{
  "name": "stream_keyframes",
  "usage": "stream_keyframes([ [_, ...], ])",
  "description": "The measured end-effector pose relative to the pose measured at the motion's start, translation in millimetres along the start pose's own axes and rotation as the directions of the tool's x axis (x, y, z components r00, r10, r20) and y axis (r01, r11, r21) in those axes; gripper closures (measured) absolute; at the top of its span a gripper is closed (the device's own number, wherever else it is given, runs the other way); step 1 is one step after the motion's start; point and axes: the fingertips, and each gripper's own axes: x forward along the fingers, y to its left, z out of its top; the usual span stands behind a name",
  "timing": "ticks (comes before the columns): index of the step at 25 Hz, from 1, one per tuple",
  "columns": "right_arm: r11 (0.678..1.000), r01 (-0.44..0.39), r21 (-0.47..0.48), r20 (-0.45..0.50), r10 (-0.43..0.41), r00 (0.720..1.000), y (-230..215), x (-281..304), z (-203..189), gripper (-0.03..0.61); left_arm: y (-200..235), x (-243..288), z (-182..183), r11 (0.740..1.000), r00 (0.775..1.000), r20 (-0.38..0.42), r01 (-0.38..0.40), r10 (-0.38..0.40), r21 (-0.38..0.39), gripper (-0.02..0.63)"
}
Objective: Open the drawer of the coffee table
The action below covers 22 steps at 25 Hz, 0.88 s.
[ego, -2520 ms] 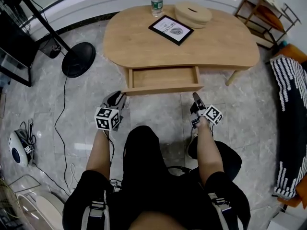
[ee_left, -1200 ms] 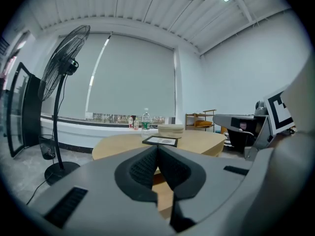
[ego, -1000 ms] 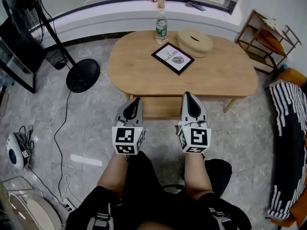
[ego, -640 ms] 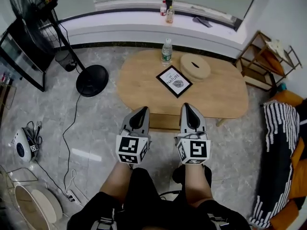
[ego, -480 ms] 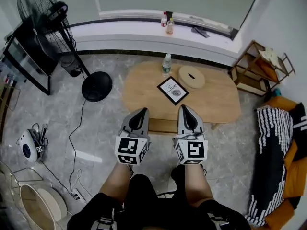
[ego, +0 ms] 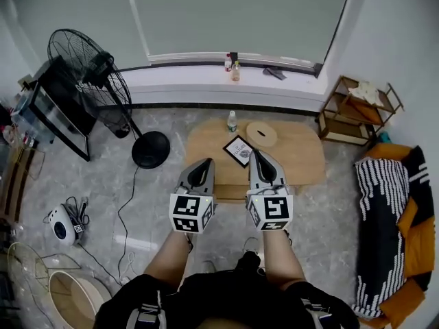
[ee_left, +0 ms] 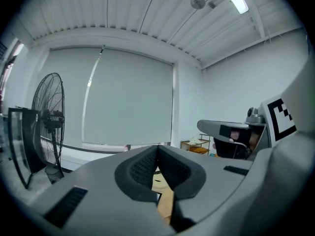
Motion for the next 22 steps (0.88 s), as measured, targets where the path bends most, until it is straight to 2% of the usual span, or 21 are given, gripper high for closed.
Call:
stream_keyframes([
  [6, 1.000, -0.028, -0.014, 0.057, 0.028, 0.998, -79.4, 0.1, 42.1, 0.565, -49.6, 43.1, 49.5, 0.998, 0.997, 0.057, -0.062, 0.060, 0.022, 0.594],
  [11, 0.999, -0.040, -0.013, 0.082, 0.041, 0.996, -121.7, 3.6, 65.6, 0.565, -80.4, 64.2, 79.2, 0.996, 0.992, 0.098, -0.082, 0.077, 0.043, 0.592],
  [14, 0.999, -0.045, -0.019, 0.094, 0.046, 0.995, -130.9, 9.2, 74.9, 0.565, -83.6, 70.6, 88.7, 0.994, 0.990, 0.110, -0.094, 0.087, 0.053, 0.592],
  [22, 0.999, -0.044, -0.005, 0.116, 0.044, 0.992, -117.0, 34.5, 83.6, 0.565, -47.7, 78.1, 104.4, 0.989, 0.986, 0.121, -0.128, 0.119, 0.072, 0.592],
])
